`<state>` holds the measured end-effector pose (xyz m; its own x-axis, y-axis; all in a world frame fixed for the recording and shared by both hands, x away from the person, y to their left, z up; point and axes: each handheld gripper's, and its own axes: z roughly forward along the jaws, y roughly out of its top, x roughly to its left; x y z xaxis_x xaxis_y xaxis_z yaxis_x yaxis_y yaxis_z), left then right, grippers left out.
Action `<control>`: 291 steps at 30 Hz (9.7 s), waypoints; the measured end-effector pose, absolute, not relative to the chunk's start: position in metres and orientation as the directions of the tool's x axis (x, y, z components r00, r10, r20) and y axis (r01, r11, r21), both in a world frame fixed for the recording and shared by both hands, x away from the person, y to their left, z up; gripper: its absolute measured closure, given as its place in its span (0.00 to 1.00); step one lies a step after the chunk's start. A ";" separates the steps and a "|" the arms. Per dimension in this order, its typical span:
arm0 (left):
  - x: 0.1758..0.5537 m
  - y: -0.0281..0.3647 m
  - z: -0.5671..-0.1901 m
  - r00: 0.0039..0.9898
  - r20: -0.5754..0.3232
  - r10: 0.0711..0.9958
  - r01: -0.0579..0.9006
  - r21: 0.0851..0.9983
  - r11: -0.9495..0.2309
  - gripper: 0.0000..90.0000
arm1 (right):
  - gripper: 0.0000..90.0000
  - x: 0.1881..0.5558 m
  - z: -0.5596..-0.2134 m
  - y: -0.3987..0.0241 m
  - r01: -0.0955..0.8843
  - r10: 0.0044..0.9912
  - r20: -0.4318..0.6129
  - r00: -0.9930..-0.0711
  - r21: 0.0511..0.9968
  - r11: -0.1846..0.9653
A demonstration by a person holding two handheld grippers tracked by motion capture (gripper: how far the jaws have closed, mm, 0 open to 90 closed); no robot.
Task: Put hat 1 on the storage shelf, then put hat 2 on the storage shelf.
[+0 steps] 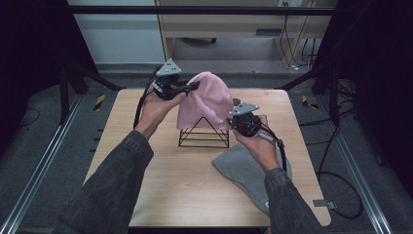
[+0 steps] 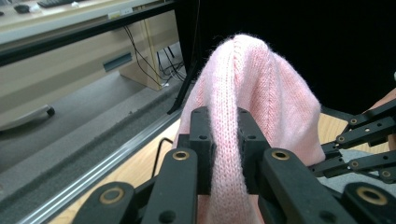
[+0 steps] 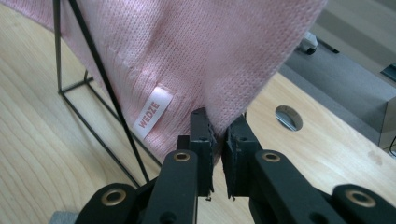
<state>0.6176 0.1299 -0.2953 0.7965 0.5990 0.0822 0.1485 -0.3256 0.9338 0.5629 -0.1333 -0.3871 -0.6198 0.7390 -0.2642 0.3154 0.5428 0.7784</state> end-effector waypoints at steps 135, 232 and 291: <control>0.574 0.176 -0.425 0.765 0.101 0.637 0.330 0.787 -0.521 0.90 | 0.73 0.561 -0.313 -0.088 0.301 0.673 -0.255 -0.695 0.746 0.594; 0.485 0.260 -0.462 0.702 0.030 0.712 0.489 0.707 -0.511 0.10 | 0.96 0.464 -0.343 -0.225 0.336 0.751 -0.178 -0.636 0.812 0.477; 0.530 0.133 -0.246 0.874 0.157 0.459 0.097 0.871 -0.482 0.23 | 0.96 0.469 -0.151 -0.118 -0.038 0.551 -0.366 -0.750 0.856 0.516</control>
